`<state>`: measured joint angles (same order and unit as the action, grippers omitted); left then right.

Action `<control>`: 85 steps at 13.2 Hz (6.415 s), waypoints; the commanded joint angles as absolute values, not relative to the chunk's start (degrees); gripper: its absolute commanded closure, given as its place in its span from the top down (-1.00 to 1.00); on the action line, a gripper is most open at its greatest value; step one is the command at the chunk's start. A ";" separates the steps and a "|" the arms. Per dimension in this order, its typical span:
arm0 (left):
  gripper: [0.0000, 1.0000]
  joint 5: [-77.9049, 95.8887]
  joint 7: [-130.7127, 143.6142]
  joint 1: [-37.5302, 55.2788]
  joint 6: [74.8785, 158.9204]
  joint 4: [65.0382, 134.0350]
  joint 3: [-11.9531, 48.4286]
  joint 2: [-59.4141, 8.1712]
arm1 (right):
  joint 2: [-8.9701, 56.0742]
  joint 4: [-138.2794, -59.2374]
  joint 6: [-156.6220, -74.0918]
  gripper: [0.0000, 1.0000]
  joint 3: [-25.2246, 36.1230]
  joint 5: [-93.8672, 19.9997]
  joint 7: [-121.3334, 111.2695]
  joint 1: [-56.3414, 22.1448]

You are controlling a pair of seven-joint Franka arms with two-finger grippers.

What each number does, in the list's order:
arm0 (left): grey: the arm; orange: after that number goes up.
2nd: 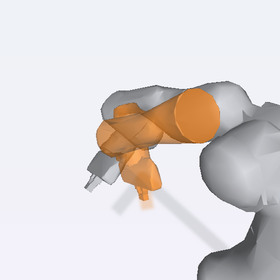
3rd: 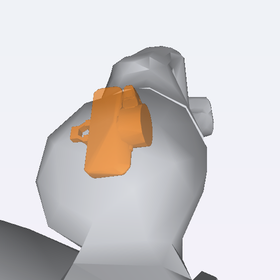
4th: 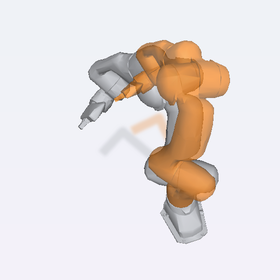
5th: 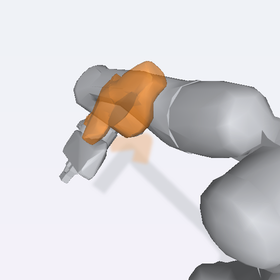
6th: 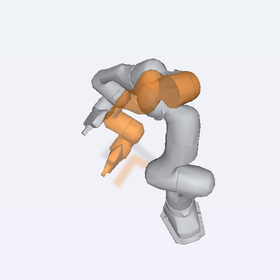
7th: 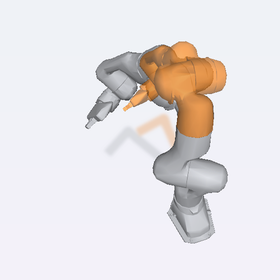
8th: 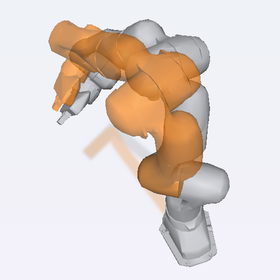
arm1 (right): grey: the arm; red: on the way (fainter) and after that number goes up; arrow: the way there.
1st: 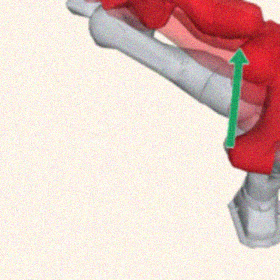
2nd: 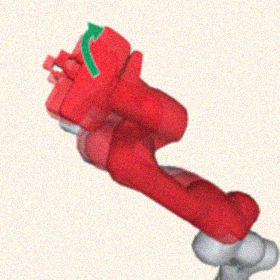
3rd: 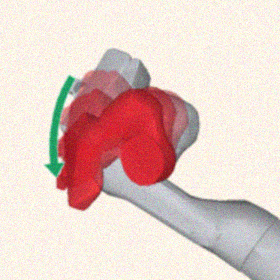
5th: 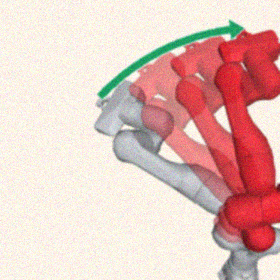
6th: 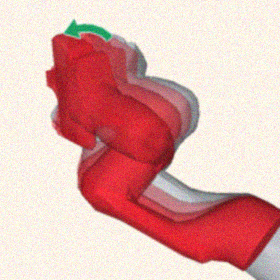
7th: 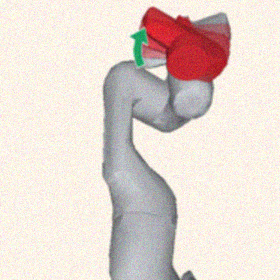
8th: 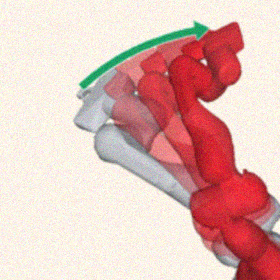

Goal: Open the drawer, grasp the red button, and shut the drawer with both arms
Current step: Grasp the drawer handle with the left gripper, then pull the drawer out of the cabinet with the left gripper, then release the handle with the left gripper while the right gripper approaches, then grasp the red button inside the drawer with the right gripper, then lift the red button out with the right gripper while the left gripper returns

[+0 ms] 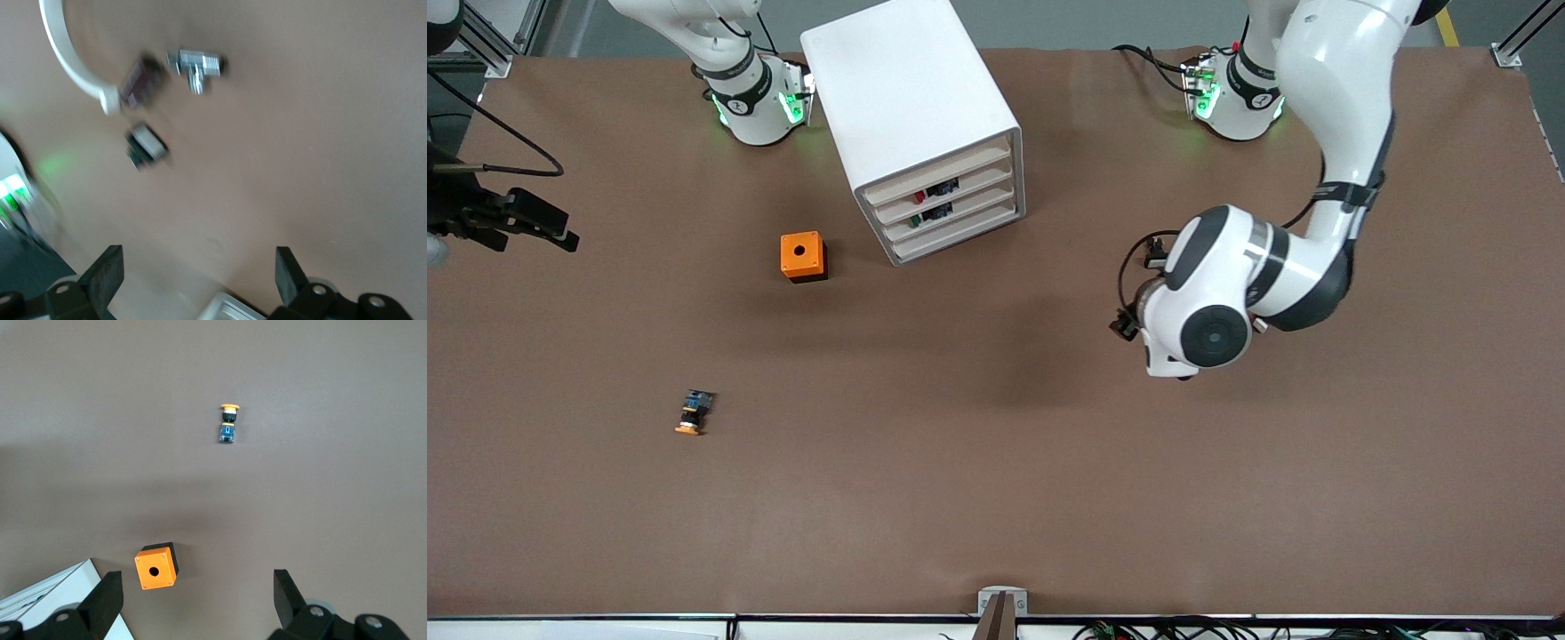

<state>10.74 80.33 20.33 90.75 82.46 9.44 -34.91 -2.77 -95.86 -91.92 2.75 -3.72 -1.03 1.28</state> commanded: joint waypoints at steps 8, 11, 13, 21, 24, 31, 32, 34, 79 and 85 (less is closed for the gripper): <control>1.00 36.27 121.43 27.33 94.22 81.12 9.23 -40.52 | -2.64 -93.35 -91.14 1.00 4.22 -3.96 0.97 0.26; 1.00 43.05 130.75 29.79 94.22 81.12 9.23 -43.06 | -2.37 -93.16 -92.02 1.00 4.13 -2.73 0.70 0.09; 0.99 45.17 135.77 31.89 94.13 81.12 9.23 -44.29 | -2.02 -93.25 -92.90 1.00 4.13 -2.55 0.62 0.18; 0.34 52.73 144.14 34.54 92.90 81.04 9.23 -47.29 | -2.02 -93.43 -91.67 0.99 4.13 -2.37 1.14 0.09; 0.14 54.84 144.05 34.98 90.89 81.12 9.23 -47.63 | -2.02 -93.43 -90.88 0.98 4.13 -2.29 1.23 0.09; -0.52 54.32 142.03 36.47 88.51 81.12 9.23 -48.87 | -2.02 -93.34 -90.97 0.95 4.13 -1.15 1.23 -0.26; -0.80 54.32 141.94 36.39 88.51 81.04 9.23 -48.87 | -1.93 -93.43 -90.97 0.95 4.13 -1.14 1.32 -0.26; -1.00 54.14 142.12 35.16 88.42 80.95 9.14 -48.43 | -1.85 -93.34 -90.97 0.95 4.13 -1.14 1.32 -0.26; 1.00 14.68 80.34 12.65 99.57 72.69 8.79 -42.45 | 23.82 -99.76 -126.92 -0.47 3.52 -13.62 93.17 -47.81; 1.00 12.06 61.65 15.55 100.55 72.95 9.49 -41.22 | 22.42 -93.10 -114.73 -0.93 3.52 -13.54 86.78 -43.26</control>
